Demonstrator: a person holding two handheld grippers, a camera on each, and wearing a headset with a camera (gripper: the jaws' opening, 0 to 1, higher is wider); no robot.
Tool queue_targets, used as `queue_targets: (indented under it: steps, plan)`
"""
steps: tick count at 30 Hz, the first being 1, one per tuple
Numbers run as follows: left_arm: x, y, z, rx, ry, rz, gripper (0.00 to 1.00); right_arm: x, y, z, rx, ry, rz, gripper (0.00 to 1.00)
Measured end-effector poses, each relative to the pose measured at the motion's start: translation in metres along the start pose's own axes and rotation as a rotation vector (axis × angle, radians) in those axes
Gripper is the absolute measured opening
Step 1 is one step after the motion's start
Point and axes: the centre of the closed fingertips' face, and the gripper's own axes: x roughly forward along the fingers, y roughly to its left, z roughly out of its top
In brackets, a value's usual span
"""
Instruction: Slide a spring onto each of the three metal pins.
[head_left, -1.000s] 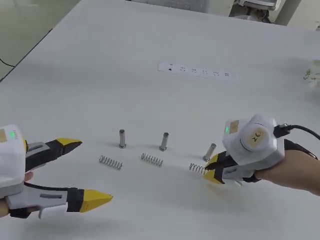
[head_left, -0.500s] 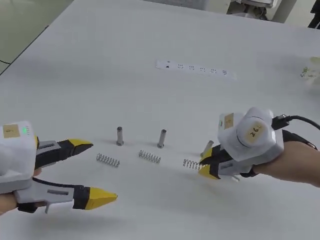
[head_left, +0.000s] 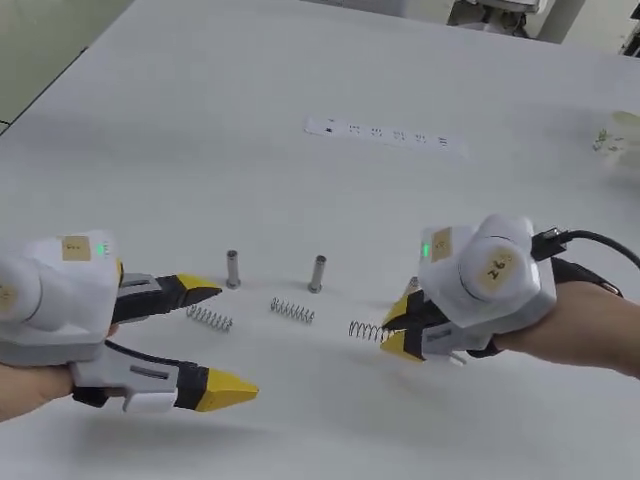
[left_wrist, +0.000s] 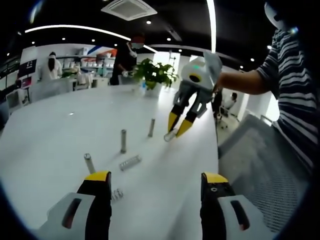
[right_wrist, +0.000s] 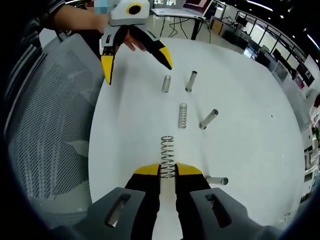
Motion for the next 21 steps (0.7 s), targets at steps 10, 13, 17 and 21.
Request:
queue_targets:
  steps: [10, 13, 17, 21]
  plan:
    - [0.019, -0.01, 0.002, 0.023, 0.022, -0.065, 0.57, 0.001, 0.011, 0.01, -0.059, -0.021, 0.0, 0.08]
    - [0.027, -0.013, 0.003, 0.036, 0.029, -0.083, 0.56, 0.002, 0.014, 0.014, -0.058, -0.026, 0.004, 0.08]
    - [0.038, -0.019, 0.007, 0.044, 0.028, -0.114, 0.52, 0.003, 0.018, 0.017, -0.061, -0.035, 0.011, 0.08]
    - [0.047, -0.024, 0.011, 0.054, 0.019, -0.137, 0.47, 0.003, 0.021, 0.02, -0.069, -0.041, 0.007, 0.08]
